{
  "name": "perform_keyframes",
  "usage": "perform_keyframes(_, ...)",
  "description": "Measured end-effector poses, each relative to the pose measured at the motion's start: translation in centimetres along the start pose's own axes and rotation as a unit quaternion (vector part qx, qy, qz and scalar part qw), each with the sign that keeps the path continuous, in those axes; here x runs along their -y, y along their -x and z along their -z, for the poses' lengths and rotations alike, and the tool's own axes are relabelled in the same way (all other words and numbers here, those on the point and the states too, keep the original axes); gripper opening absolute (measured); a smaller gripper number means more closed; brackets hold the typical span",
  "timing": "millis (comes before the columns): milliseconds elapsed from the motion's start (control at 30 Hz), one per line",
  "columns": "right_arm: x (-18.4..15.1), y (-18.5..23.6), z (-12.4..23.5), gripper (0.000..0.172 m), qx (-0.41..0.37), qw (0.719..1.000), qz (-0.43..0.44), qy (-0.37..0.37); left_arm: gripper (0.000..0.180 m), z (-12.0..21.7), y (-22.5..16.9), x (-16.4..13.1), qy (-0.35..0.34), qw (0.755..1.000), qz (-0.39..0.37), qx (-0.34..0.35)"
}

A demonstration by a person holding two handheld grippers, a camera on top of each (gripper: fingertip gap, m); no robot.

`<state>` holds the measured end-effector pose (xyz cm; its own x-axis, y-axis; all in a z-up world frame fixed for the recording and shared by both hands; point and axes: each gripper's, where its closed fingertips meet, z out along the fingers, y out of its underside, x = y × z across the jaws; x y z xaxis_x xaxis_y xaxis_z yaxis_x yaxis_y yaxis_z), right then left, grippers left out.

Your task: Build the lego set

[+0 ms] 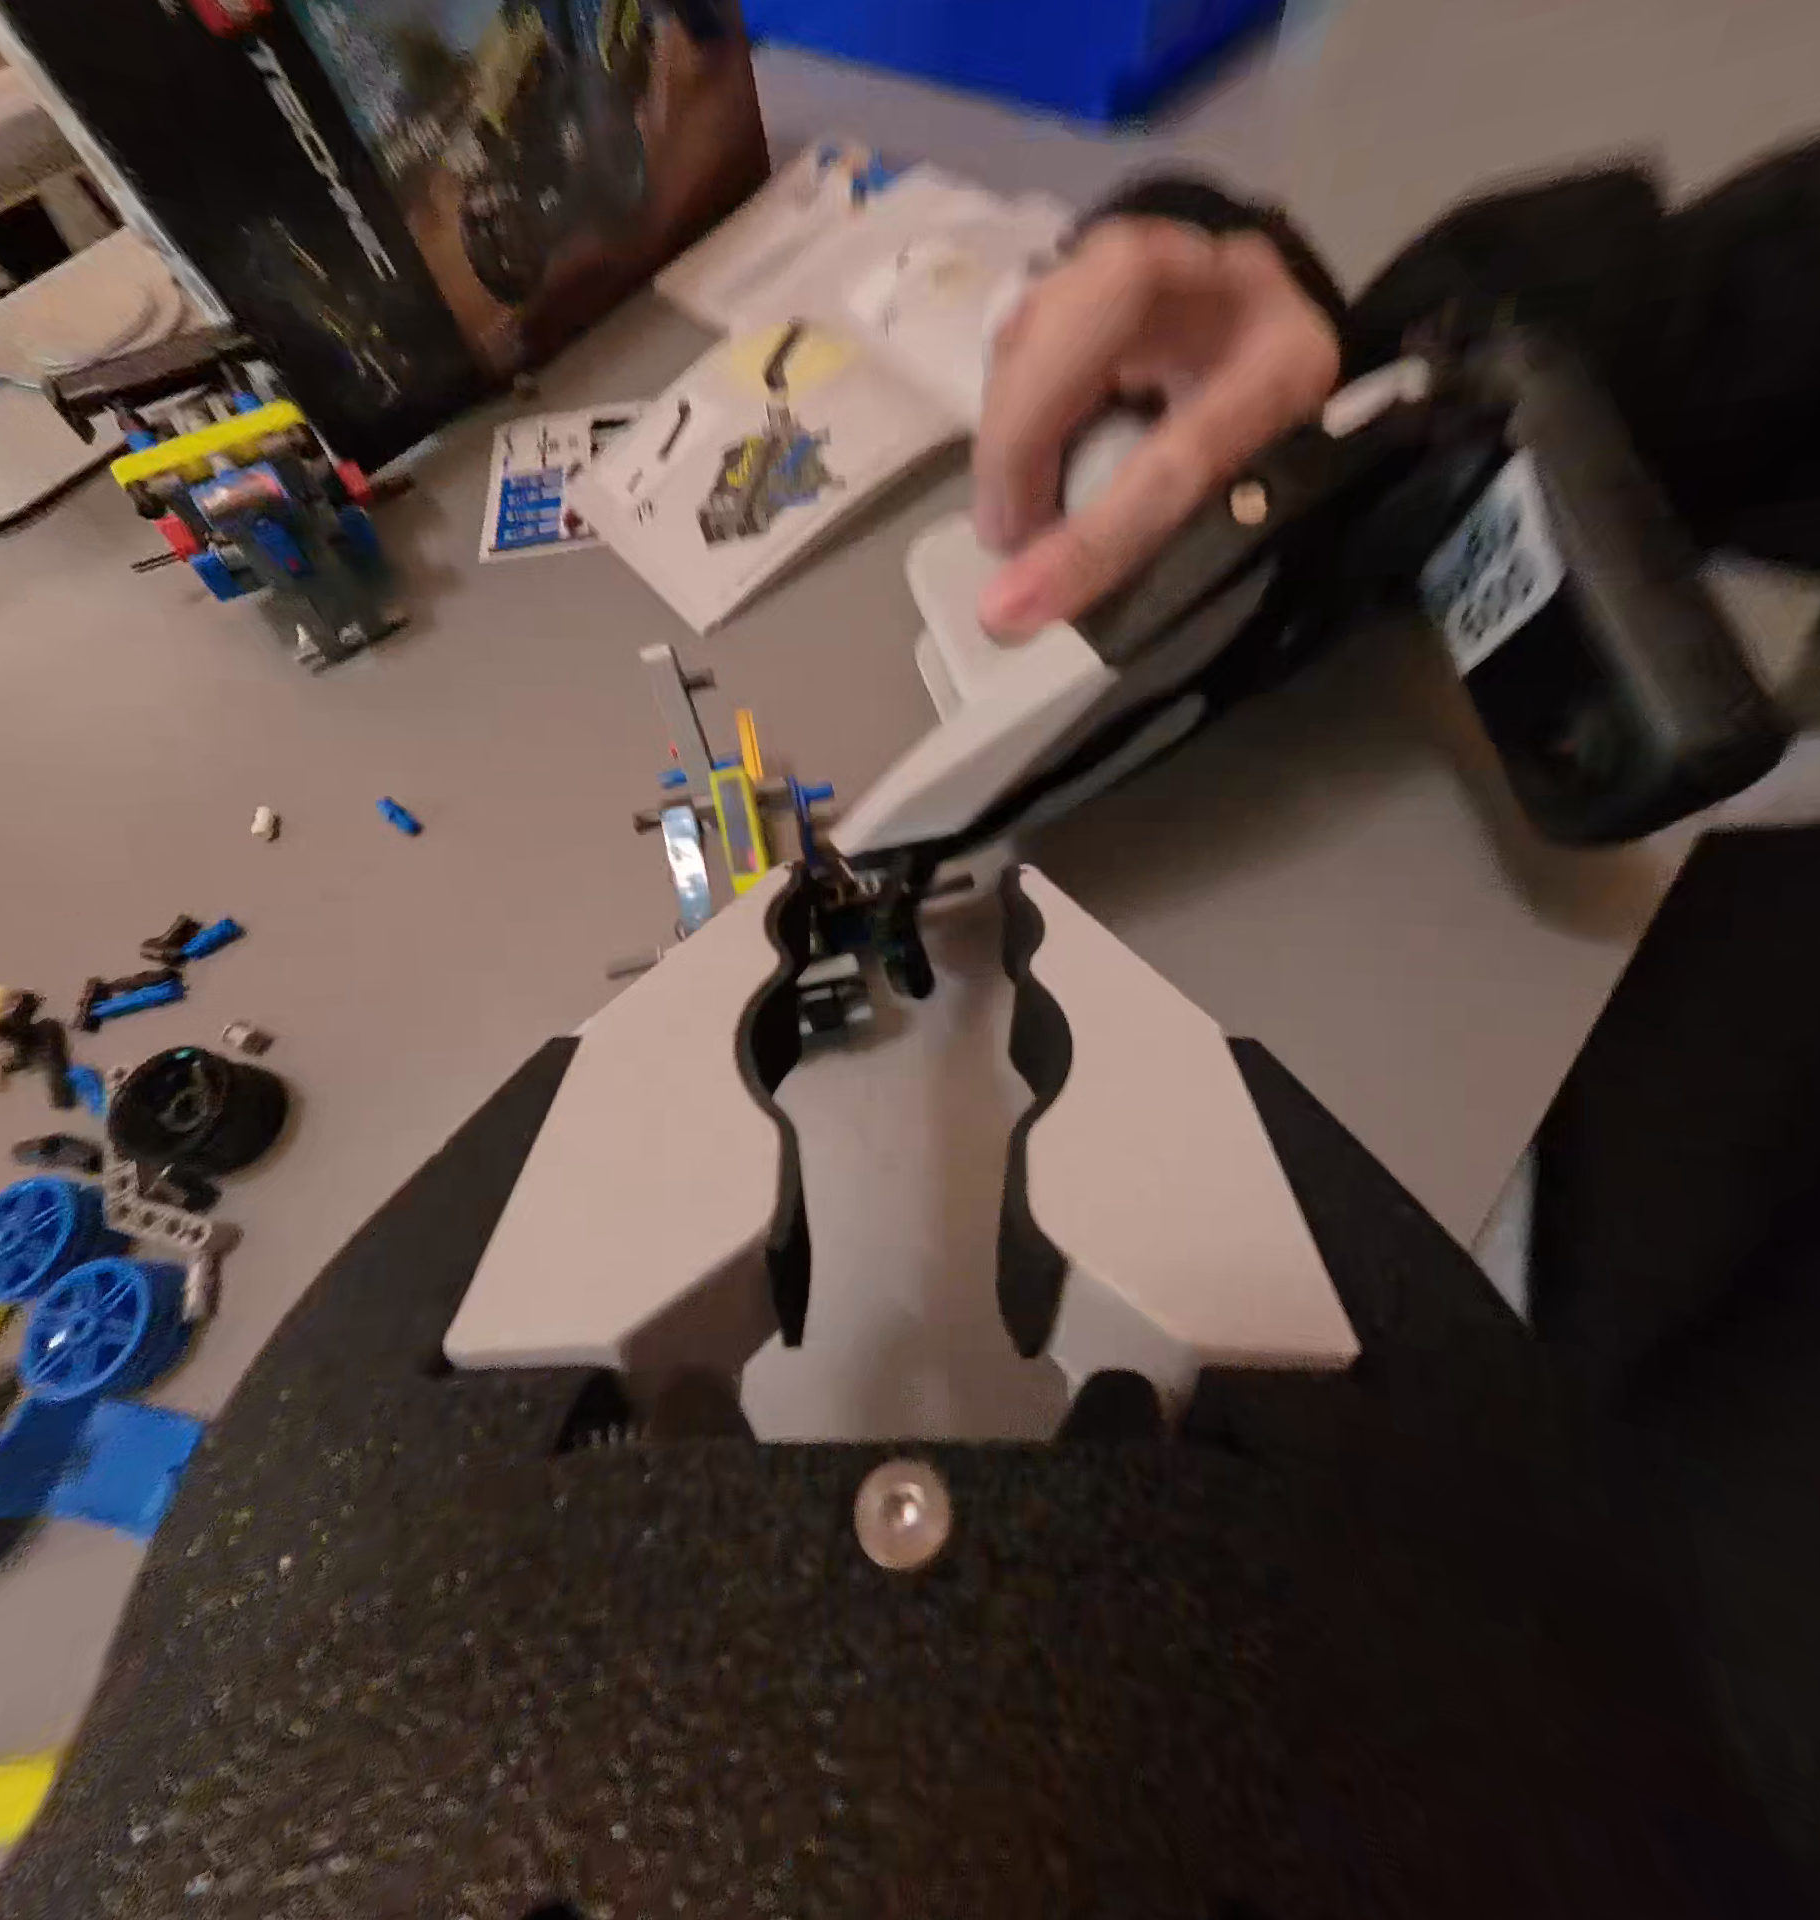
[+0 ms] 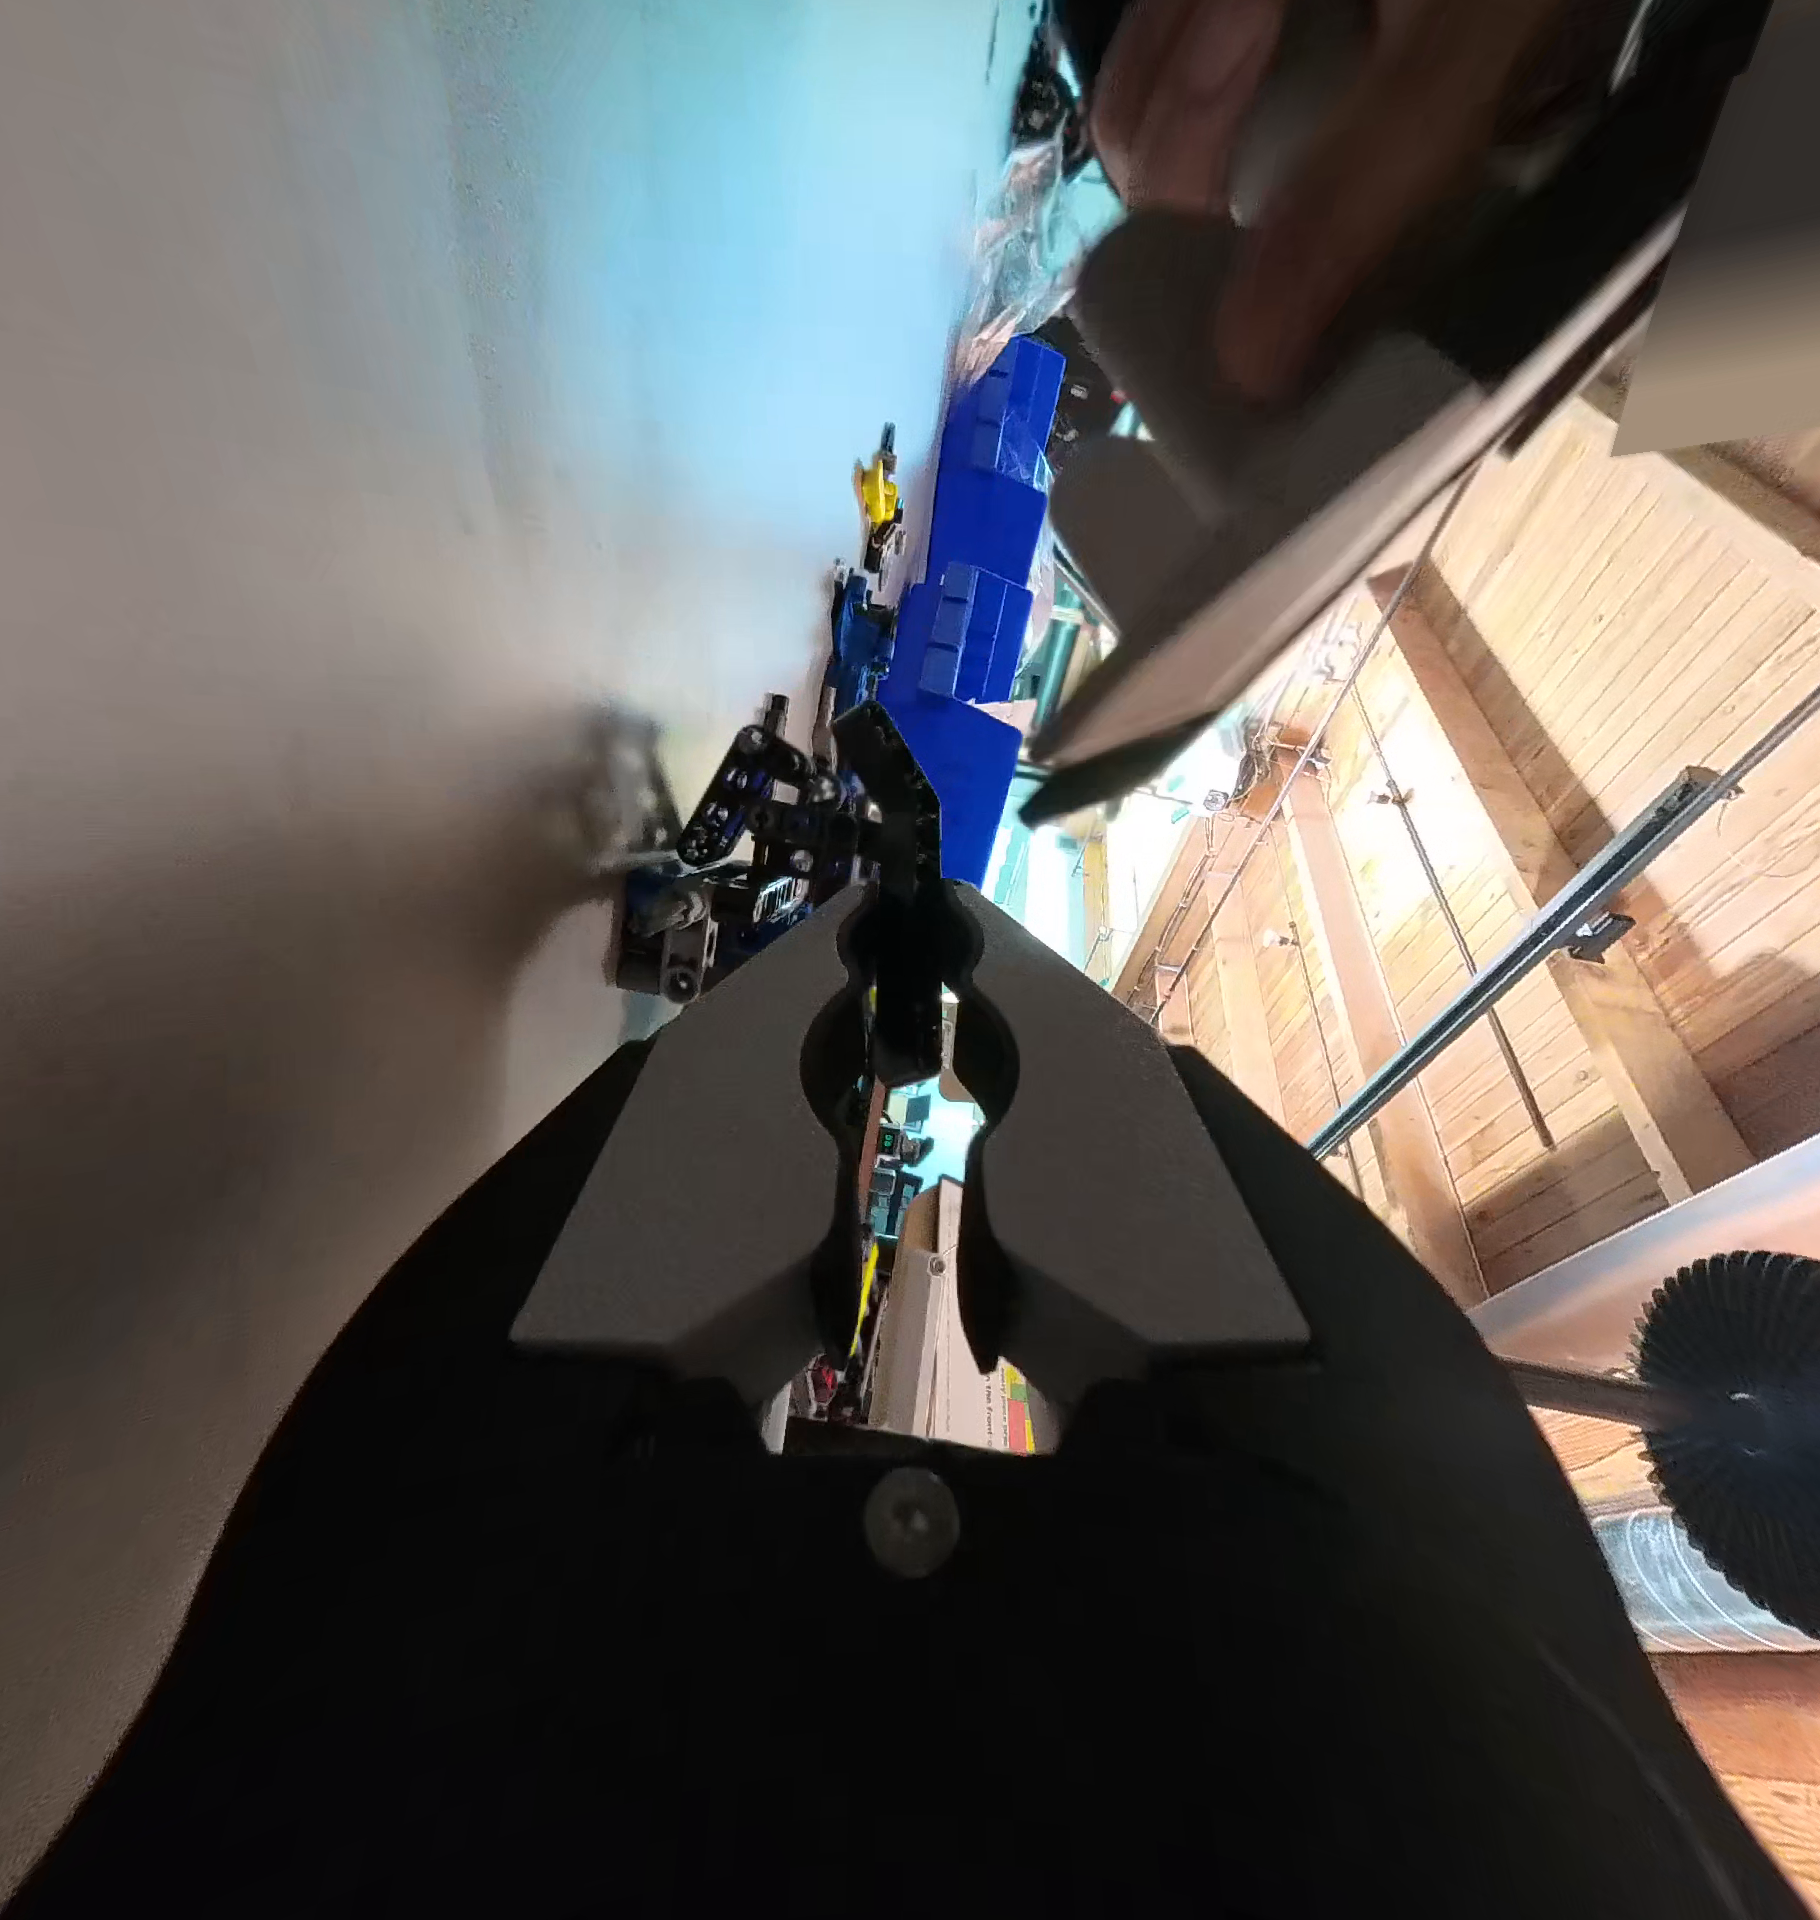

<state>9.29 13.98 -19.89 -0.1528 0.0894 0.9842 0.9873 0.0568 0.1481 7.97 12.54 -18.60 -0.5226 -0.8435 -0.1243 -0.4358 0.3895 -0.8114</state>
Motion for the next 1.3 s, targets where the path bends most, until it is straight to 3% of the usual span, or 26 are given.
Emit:
perform_keyframes(33, 0.1, 0.0, 0.0, 0.007, 0.0, 1.0, -0.004, -0.001, 0.034, -0.4, 0.0, -0.9, 0.028, 0.999, -0.027, 0.037)
perform_keyframes(100, 0.2, 0.1, 0.1, 0.007, 0.003, 1.0, -0.008, -0.006, 0.032, -0.9, 0.5, -1.6, 0.047, 0.99, -0.078, 0.112)
perform_keyframes(200, 0.5, 0.4, 0.2, 0.007, 0.017, 1.0, -0.011, -0.009, 0.006, -1.7, -0.1, -1.5, 0.031, 0.981, -0.108, 0.157)
perform_keyframes(400, 0.1, 0.2, 0.3, 0.01, 0.029, 0.999, -0.034, -0.003, 0.004, -1.5, -0.2, -1.5, 0.0, 0.966, -0.101, 0.237)
perform_keyframes(500, -0.3, 1.2, 0.6, 0.024, 0.085, 0.995, -0.06, -0.011, 0.004, -1.2, 0.2, -2.0, 0.003, 0.95, -0.116, 0.291)
perform_keyframes(667, -1.9, 0.7, 1.7, 0.038, 0.194, 0.949, -0.247, 0.002, 0.004, -1.0, 0.7, -2.4, 0.029, 0.925, -0.149, 0.349)
perform_keyframes(733, -1.3, 0.3, 2.0, 0.043, 0.217, 0.935, -0.278, -0.021, 0.004, -1.0, 1.0, -2.7, 0.045, 0.917, -0.158, 0.364)
perform_keyframes(900, -0.4, 1.5, 1.6, 0.036, 0.213, 0.944, -0.244, -0.059, 0.004, -1.2, 1.2, -2.1, 0.074, 0.888, -0.21, 0.402)
perform_keyframes(1000, 0.5, 1.0, 1.5, 0.005, 0.183, 0.961, -0.194, -0.076, 0.004, -1.9, 0.7, -1.8, 0.084, 0.878, -0.236, 0.408)
perform_keyframes(1033, 0.4, 1.3, 1.4, 0.005, 0.187, 0.964, -0.176, -0.071, 0.004, -2.0, 0.7, -1.8, 0.088, 0.877, -0.237, 0.409)
perform_keyframes(1300, 0.1, 1.2, 0.9, 0.004, 0.119, 0.988, -0.024, -0.095, 0.004, -2.0, 0.6, -1.7, 0.052, 0.902, -0.181, 0.389)
